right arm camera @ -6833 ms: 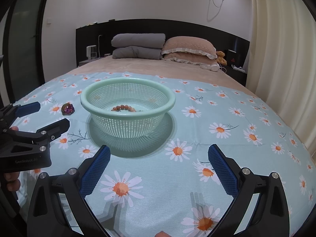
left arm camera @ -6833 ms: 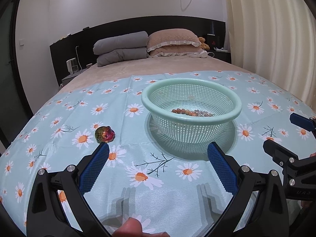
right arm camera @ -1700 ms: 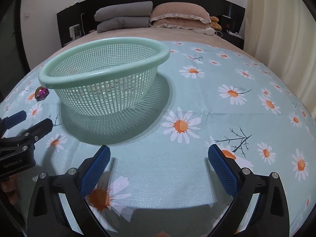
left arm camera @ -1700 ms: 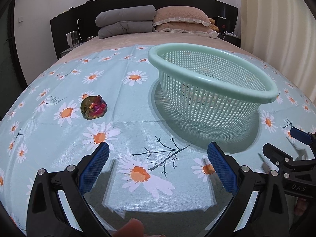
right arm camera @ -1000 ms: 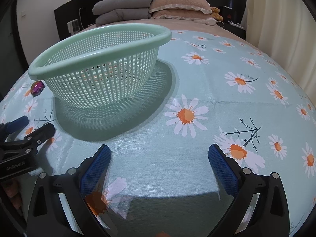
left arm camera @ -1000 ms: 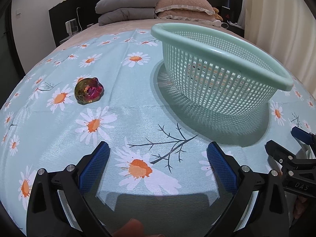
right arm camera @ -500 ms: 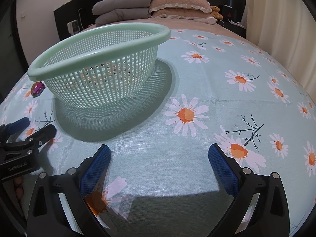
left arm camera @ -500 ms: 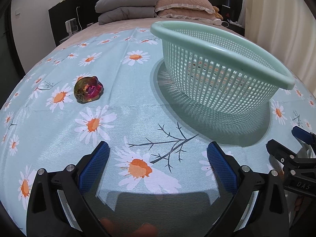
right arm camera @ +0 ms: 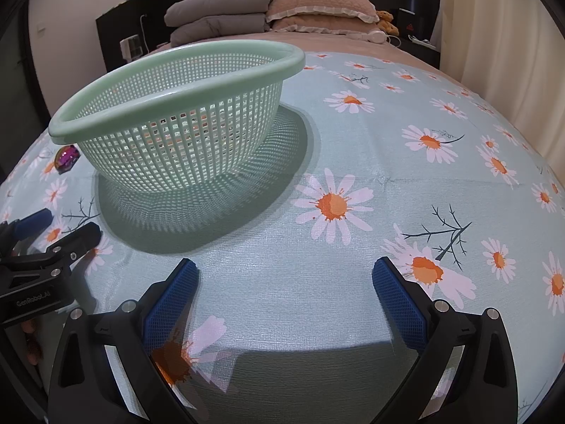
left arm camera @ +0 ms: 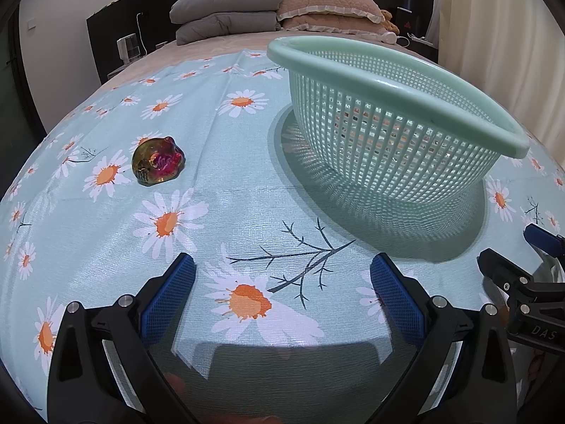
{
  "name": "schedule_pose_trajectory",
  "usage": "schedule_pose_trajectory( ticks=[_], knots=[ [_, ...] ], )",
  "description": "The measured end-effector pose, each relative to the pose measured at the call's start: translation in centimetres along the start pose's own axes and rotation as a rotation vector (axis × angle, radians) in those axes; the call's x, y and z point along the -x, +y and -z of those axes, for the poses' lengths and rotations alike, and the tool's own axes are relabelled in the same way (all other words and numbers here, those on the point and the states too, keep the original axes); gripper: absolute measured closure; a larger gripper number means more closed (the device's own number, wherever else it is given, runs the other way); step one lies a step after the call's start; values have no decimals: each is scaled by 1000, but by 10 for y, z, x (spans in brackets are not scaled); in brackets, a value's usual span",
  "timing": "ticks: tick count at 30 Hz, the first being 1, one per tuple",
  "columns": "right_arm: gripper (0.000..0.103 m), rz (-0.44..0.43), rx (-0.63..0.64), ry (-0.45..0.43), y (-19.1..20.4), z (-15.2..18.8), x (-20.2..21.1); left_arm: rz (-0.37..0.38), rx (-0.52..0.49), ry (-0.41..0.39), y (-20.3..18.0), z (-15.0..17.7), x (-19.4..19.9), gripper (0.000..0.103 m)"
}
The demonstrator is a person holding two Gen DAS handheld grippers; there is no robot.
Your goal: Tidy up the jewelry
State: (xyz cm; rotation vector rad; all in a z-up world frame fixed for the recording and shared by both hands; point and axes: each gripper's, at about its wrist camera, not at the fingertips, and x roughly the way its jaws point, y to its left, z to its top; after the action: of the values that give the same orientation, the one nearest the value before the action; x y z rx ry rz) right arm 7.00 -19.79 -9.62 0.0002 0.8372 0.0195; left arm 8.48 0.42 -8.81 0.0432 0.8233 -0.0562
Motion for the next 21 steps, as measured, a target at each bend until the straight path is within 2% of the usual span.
schedule_pose_trajectory(
  ticks=[21],
  knots=[
    [6,-9,-16,31,-2,-18,-15,2,7,24,0,-13,-13,4]
  ],
)
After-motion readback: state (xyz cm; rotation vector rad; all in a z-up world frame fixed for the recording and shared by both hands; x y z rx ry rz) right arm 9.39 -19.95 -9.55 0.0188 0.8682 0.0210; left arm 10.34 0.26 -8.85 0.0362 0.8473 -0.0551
